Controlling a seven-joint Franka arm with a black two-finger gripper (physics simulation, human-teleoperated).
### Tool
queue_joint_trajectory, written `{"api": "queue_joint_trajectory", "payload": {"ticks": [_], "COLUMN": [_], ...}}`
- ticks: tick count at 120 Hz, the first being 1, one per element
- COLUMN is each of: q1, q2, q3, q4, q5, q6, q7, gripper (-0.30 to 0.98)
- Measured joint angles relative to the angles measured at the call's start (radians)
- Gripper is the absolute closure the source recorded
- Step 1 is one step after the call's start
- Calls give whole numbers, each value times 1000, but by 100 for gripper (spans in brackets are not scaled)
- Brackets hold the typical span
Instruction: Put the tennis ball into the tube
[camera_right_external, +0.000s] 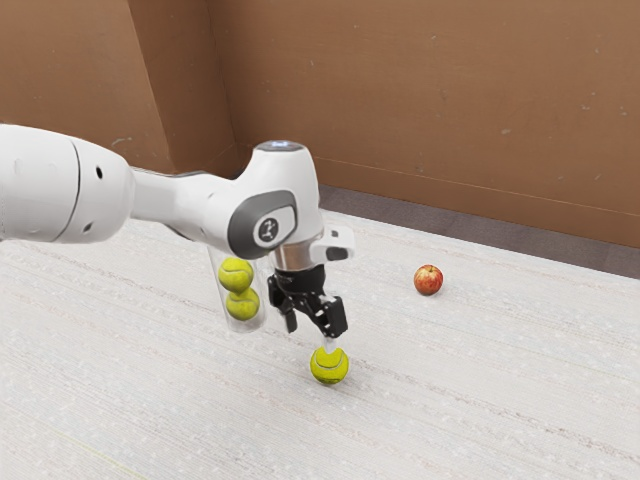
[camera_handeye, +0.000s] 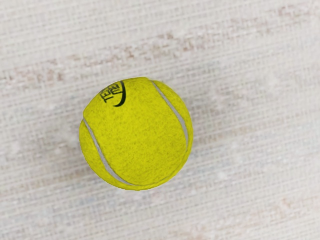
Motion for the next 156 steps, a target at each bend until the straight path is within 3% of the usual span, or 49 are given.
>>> {"api": "queue_joint_trajectory", "payload": {"ticks": [20, 98, 116, 136, 156], "q1": [0, 10, 10, 10, 10], "q2": [53, 221, 222, 204, 97], "q3": [-13, -14, -13, -12, -12], "q4": [-6, 36, 36, 35, 25], "q5": [-37, -38, -42, -33, -21], "q6": [53, 196, 206, 207, 168], "q7": [-1, -1, -2, -10, -22], "gripper": [0, 0, 25, 36, 43]}}
